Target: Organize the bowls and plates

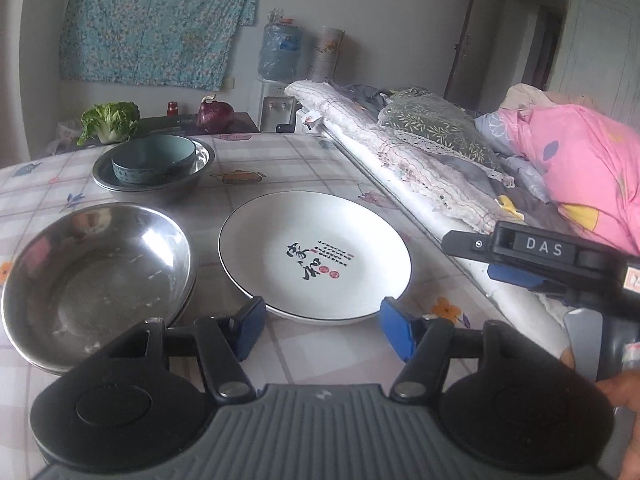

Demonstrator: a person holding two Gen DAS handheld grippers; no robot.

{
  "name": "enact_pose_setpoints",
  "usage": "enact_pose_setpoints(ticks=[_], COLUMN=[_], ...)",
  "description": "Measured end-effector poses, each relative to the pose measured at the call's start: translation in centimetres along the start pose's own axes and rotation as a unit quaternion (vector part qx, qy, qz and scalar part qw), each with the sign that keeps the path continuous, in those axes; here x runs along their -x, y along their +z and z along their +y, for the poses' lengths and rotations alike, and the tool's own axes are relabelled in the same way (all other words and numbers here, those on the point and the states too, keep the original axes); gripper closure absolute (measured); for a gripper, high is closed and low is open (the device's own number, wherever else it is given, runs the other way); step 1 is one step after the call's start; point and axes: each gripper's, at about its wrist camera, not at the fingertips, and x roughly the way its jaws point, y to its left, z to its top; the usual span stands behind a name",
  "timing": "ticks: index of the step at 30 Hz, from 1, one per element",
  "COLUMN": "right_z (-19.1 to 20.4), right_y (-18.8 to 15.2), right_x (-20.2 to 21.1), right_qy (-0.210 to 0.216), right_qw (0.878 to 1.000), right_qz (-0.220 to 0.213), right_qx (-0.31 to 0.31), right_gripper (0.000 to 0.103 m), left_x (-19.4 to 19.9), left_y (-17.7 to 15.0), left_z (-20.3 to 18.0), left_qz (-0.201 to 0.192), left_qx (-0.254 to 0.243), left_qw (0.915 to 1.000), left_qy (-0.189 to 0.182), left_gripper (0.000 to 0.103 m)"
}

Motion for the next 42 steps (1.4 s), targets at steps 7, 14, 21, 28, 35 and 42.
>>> enact_pose_setpoints(ticks=[7,14,21,28,35,42], right_z=[-0.6,0.3,0.7,0.5,0.7,1.1], right_y=[2.2,4.5,6.0,5.4,4.0,1.6], right_x=[-3.9,-9.5,-15.1,-16.7,-14.5,-10.6], right_qy=[0.013,0.034,0.055,0.089,0.076,0.063], right_qw=[1.0,0.998,0.995,0.988,0.988,0.987], right_qz=[0.021,0.044,0.08,0.123,0.132,0.149], right_qx=[0.011,0.03,0.033,0.011,0.019,0.025], right_gripper=[0.037,0.052,0.063,0.076,0.076,0.076], left_x=[-3.2,-5.0,-6.3,-6.7,-5.9,-3.5], left_y=[0.5,0.3,0.6,0.6,0.1,-1.5], left_z=[0.9,2.0,2.9,3.2,3.4,3.8], left_qz=[0.033,0.051,0.057,0.058,0.06,0.069], left_qx=[0.047,0.06,0.07,0.075,0.07,0.049], left_qw=[0.9978,0.9956,0.9946,0.9948,0.995,0.9961], left_qy=[0.031,0.05,0.051,0.037,0.037,0.026], left_gripper=[0.039,0.039,0.052,0.065,0.067,0.067])
